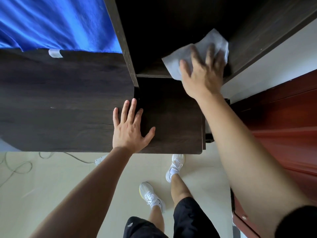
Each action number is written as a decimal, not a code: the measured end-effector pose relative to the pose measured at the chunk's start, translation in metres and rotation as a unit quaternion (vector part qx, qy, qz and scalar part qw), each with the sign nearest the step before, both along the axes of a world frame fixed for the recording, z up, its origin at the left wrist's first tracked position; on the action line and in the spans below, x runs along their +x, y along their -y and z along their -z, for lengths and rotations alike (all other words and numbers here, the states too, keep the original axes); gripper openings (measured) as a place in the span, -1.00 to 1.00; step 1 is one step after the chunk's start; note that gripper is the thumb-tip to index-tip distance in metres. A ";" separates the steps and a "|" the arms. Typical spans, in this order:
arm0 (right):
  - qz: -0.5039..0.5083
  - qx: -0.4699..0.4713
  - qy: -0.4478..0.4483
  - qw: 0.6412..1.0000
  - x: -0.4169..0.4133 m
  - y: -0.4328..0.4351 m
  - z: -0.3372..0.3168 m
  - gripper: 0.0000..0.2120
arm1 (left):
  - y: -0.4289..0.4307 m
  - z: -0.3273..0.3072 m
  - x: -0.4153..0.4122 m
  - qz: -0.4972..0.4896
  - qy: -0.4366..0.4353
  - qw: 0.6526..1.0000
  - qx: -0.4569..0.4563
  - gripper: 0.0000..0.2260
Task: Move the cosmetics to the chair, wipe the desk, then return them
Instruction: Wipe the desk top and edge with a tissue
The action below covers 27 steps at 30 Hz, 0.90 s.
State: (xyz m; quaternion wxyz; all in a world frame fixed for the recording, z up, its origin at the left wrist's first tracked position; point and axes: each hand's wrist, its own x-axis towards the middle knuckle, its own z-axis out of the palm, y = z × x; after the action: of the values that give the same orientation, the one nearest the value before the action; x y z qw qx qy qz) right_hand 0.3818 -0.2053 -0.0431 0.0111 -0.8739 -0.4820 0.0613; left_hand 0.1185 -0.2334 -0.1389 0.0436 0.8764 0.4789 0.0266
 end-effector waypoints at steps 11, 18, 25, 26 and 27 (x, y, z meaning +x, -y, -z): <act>-0.158 0.101 -0.014 0.982 -0.057 -0.009 0.003 -0.51 | 0.001 0.001 -0.001 -0.005 0.004 1.000 -0.008 -0.29; -0.060 0.063 0.008 0.996 -0.061 -0.035 0.004 -0.45 | 0.001 0.003 -0.002 -0.005 0.018 1.000 -0.009 -0.33; -0.121 0.051 0.032 0.991 -0.074 -0.042 0.003 -0.42 | 0.001 0.007 -0.003 0.001 0.032 0.999 -0.003 -0.41; -0.095 0.057 0.033 0.993 -0.060 -0.036 0.004 -0.37 | 0.001 0.007 -0.003 0.000 0.033 0.999 -0.001 -0.42; -0.061 0.059 0.026 0.996 -0.045 -0.032 0.004 -0.33 | 0.001 0.007 -0.003 0.000 0.034 0.999 0.000 -0.43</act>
State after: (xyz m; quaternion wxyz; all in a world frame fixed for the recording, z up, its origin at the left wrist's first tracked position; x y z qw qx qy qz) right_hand 0.3371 -0.1737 -0.0472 0.0467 -0.8419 -0.5375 0.0104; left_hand 0.1151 -0.2345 -0.1462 0.0599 0.8752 0.4767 0.0564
